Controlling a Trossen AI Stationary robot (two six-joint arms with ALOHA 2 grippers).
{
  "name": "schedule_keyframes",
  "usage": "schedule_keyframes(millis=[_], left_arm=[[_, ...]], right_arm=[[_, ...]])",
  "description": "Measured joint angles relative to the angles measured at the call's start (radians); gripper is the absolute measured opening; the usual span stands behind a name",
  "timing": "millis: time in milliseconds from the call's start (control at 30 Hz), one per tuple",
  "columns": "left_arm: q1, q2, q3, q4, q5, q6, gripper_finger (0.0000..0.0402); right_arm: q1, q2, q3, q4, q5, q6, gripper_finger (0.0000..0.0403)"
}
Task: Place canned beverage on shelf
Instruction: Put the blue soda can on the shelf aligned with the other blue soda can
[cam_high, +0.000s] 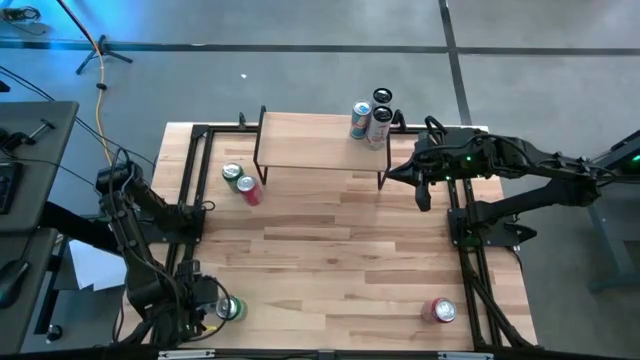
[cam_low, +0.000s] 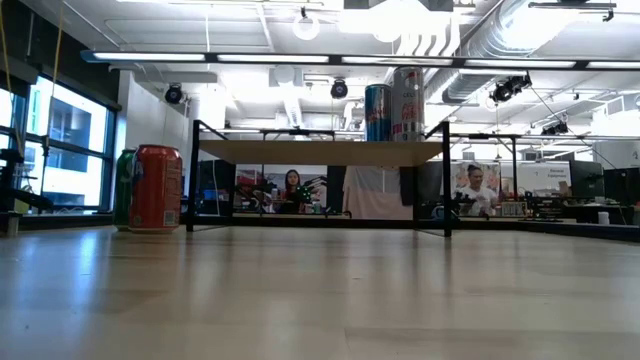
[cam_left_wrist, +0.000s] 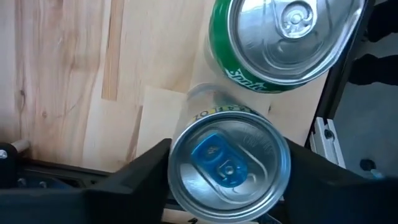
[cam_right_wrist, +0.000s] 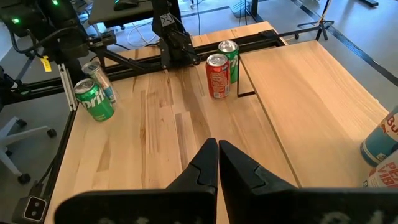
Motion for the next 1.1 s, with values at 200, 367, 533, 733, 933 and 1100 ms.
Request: schedule_keyframes(millis=[200,367,533,733,933,1100], left_arm=[[0.007,-0.070,0.000,-0.008,0.081,-0.001,0.0159],[0.021,-0.227,0.032,-0.142,0.100,-0.013,0.0159],[0.075,-0.402,0.103,-0.312,0.032,-0.048,0.0159],[0.209,-0.512,0.194,-0.355,-0.274,0.027,0.0159],[0.404,-0.516,0.285,-0.146,-0.562,0.386,0.0159],[0.580,-0.510,0.348,0.053,-0.595,0.738,0.0159]], right_arm=[[0.000,0.000,0.000,0.000,0.000,0.000,0.0000],[0.000,0.000,0.000,0.000,0.000,0.000,0.0000],[0.000,0.000,0.000,0.000,0.000,0.001,0.0000],[0.001,0.000,0.000,0.095,-0.019,0.007,0.0000],[0.022,0.023,0.000,0.345,-0.050,0.052,0.0000],[0.051,0.096,0.036,0.439,-0.050,0.011,0.0000]])
